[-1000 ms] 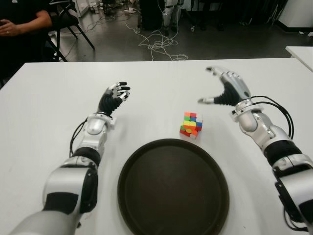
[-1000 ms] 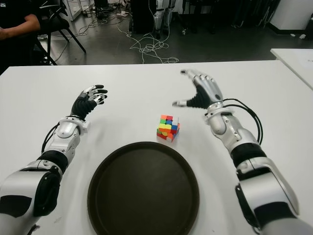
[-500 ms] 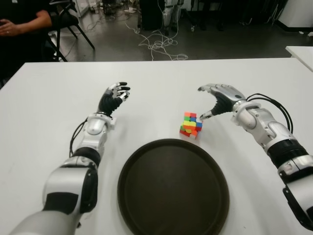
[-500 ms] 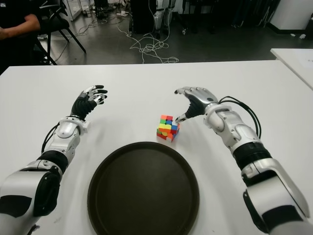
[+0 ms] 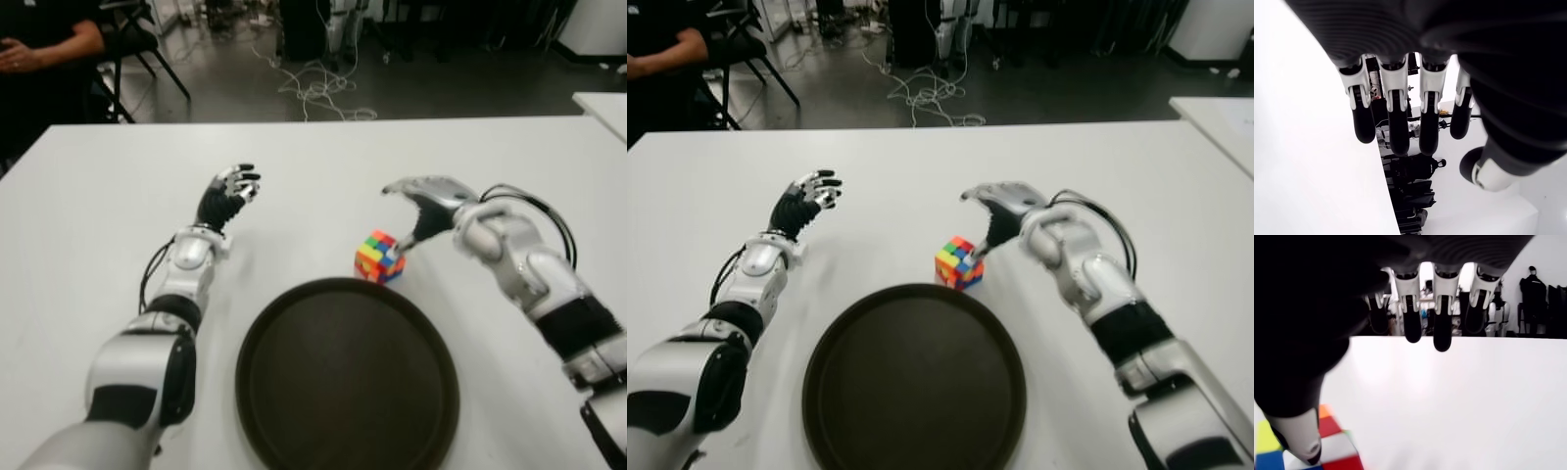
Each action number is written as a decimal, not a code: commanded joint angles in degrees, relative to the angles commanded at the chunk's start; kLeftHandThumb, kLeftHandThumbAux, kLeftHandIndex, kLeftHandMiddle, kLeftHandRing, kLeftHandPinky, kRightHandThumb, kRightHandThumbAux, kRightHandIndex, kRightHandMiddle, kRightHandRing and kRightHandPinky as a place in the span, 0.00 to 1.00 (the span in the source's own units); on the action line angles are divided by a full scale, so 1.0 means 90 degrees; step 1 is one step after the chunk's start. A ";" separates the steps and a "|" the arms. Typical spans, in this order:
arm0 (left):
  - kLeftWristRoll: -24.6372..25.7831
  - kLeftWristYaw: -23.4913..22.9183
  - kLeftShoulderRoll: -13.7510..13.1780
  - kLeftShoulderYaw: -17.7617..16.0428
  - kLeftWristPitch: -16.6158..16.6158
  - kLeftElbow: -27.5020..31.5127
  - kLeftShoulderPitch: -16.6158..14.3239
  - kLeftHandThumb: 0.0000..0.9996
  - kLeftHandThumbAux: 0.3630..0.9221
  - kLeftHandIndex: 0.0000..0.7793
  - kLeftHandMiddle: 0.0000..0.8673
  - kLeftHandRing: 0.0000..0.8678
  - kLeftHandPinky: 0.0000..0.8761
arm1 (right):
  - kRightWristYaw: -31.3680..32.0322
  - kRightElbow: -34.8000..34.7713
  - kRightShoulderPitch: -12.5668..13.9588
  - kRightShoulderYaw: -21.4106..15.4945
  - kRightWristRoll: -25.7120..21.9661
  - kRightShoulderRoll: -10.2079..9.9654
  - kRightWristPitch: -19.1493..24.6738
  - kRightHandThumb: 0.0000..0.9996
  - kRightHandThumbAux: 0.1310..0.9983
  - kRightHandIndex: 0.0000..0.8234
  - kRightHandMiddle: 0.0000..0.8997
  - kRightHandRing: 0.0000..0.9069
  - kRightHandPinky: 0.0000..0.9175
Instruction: Pick up the Rubik's Cube and put it in the plate
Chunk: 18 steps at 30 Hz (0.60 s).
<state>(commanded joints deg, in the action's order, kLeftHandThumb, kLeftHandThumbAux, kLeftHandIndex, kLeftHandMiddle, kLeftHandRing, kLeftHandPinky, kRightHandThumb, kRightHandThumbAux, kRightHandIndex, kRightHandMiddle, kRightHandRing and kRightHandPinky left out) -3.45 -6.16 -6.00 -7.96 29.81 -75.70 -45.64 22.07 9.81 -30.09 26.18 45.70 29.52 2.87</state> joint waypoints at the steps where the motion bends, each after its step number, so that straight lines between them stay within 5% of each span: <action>1: 0.0005 -0.0006 0.0000 -0.0005 -0.0003 0.0000 -0.0001 0.05 0.55 0.31 0.34 0.30 0.28 | 0.0038 -0.0068 0.0024 -0.0011 0.0019 0.0007 0.0038 0.00 0.69 0.19 0.20 0.21 0.20; 18: -0.0018 -0.0038 -0.0023 -0.0002 -0.0020 -0.0012 -0.0017 0.07 0.55 0.31 0.35 0.30 0.27 | 0.0038 -0.0855 0.0365 -0.0262 0.0145 -0.0021 0.0497 0.00 0.64 0.17 0.19 0.21 0.20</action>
<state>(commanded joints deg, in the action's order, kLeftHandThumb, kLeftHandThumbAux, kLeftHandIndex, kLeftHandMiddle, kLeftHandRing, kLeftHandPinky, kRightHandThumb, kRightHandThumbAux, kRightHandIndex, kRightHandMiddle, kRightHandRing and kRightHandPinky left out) -3.61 -6.50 -6.21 -7.98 29.62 -75.80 -45.79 22.42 2.11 -26.80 23.82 47.01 29.34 7.35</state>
